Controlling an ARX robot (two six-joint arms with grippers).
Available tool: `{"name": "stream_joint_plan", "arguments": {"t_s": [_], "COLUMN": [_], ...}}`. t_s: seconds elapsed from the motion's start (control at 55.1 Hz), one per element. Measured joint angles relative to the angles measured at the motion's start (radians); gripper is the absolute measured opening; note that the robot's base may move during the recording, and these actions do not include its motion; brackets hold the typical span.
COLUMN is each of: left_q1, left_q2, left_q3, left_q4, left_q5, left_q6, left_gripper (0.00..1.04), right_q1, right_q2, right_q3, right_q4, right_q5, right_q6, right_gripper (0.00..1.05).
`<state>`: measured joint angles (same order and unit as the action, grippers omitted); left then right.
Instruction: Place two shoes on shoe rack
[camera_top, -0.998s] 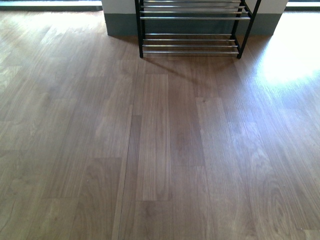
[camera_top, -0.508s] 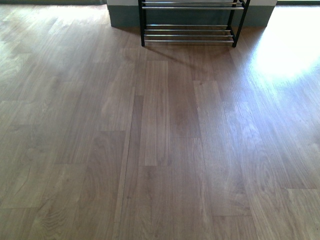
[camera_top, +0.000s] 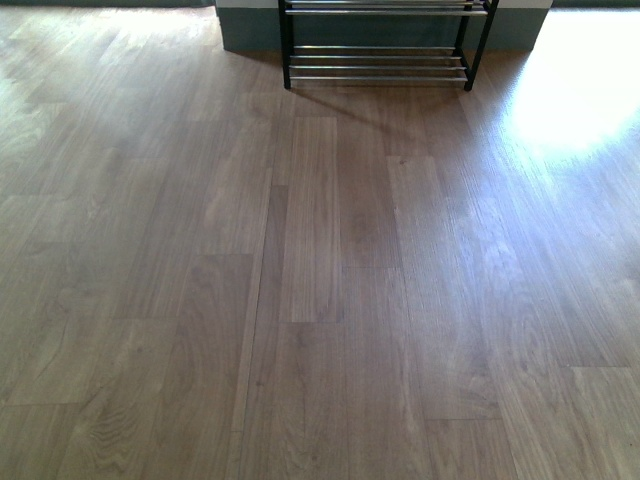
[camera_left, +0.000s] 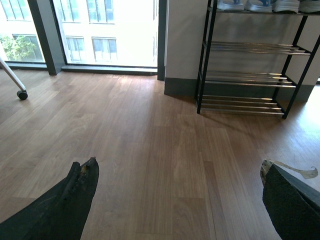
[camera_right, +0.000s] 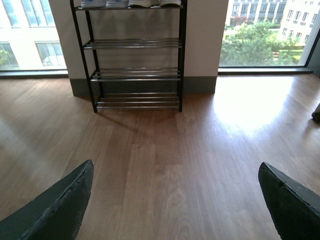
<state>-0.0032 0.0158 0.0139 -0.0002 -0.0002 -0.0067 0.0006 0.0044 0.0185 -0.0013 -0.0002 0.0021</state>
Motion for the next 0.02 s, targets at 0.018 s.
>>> {"name": "stream_joint_plan", "arguments": {"t_s": [0.018], "left_q1": [0.0], "left_q2": [0.0], "left_q3": [0.0], "left_q4": [0.0], "left_q5": [0.0], "left_q6": [0.0], "left_gripper": [0.95], "right_q1": [0.0], "right_q2": [0.0], "right_q3": [0.0], "right_q4": [0.0], "right_q5": [0.0], "right_q6": [0.0], "right_gripper": [0.96]}}
